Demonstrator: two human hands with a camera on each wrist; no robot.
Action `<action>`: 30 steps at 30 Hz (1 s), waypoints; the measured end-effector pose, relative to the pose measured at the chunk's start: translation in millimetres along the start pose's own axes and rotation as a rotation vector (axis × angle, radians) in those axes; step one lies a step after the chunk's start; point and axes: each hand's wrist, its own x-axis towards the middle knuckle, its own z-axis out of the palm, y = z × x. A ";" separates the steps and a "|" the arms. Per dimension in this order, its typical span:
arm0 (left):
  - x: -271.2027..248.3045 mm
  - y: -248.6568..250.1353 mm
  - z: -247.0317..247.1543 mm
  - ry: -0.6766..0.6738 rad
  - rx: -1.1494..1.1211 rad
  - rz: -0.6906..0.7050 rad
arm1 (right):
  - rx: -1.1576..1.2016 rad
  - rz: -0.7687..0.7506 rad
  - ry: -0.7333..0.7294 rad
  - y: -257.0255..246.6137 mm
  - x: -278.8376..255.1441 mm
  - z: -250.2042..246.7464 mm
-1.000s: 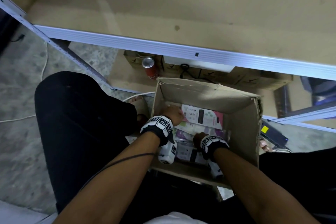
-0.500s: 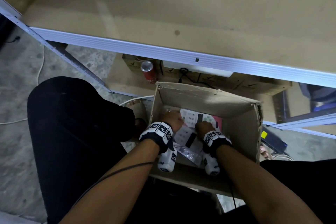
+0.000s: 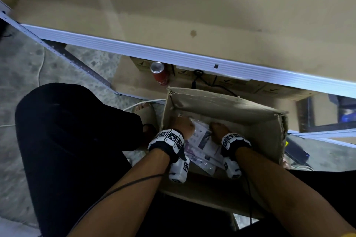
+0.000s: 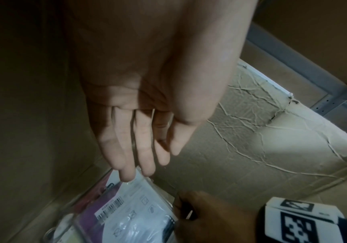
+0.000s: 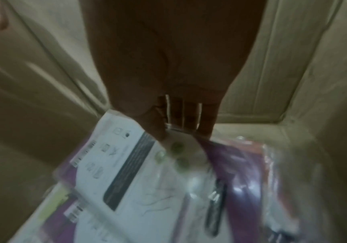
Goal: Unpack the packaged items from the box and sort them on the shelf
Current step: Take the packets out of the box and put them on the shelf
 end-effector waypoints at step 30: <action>27.3 -6.7 58.6 -0.191 0.373 0.063 | 0.082 -0.021 0.310 7.0 -74.9 -84.6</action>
